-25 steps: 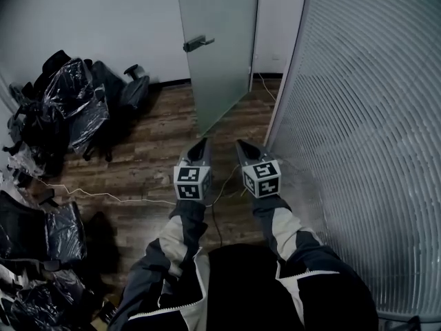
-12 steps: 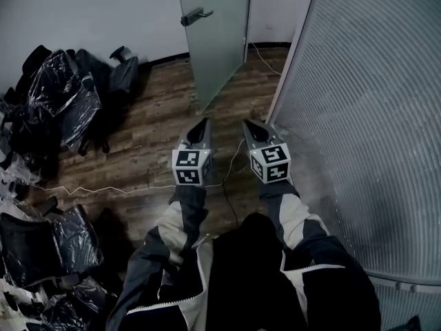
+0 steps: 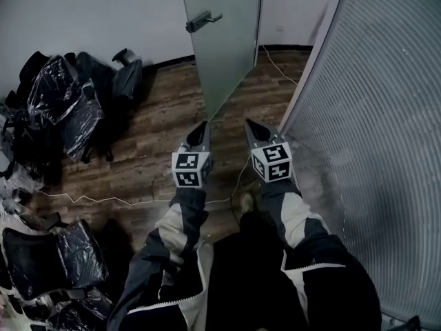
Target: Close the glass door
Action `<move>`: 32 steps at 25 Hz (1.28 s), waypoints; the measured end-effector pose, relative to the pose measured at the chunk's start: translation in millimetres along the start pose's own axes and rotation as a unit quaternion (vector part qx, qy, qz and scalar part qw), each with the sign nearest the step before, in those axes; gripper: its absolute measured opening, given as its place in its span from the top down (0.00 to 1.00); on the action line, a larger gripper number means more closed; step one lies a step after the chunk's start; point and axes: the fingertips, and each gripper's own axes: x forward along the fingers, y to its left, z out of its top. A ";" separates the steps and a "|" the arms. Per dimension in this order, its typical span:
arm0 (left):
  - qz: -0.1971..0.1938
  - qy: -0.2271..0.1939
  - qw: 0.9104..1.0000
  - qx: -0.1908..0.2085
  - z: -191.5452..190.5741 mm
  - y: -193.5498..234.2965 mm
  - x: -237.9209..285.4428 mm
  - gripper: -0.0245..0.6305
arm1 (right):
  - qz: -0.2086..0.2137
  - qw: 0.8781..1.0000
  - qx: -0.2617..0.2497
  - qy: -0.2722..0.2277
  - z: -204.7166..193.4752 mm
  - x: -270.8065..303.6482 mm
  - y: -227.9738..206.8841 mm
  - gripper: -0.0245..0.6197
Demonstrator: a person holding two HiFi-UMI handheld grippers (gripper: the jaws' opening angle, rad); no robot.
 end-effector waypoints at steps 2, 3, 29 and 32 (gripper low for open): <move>0.010 0.007 1.000 -0.003 0.5 13.4 30.4 0.96 | 0.011 1.000 0.002 0.005 2.4 29.8 -19.4 0.95; 0.015 0.009 1.000 -0.004 2.3 20.0 46.6 0.96 | 0.017 1.000 0.001 0.007 4.8 44.7 -29.4 0.95; -0.011 0.003 1.000 -0.008 57.4 268.3 320.9 0.96 | -0.004 1.000 -0.026 0.009 83.7 395.6 -123.7 0.95; -0.029 -0.005 1.000 -0.004 69.1 291.0 346.6 0.96 | -0.020 0.999 -0.031 0.007 94.1 424.1 -128.4 0.95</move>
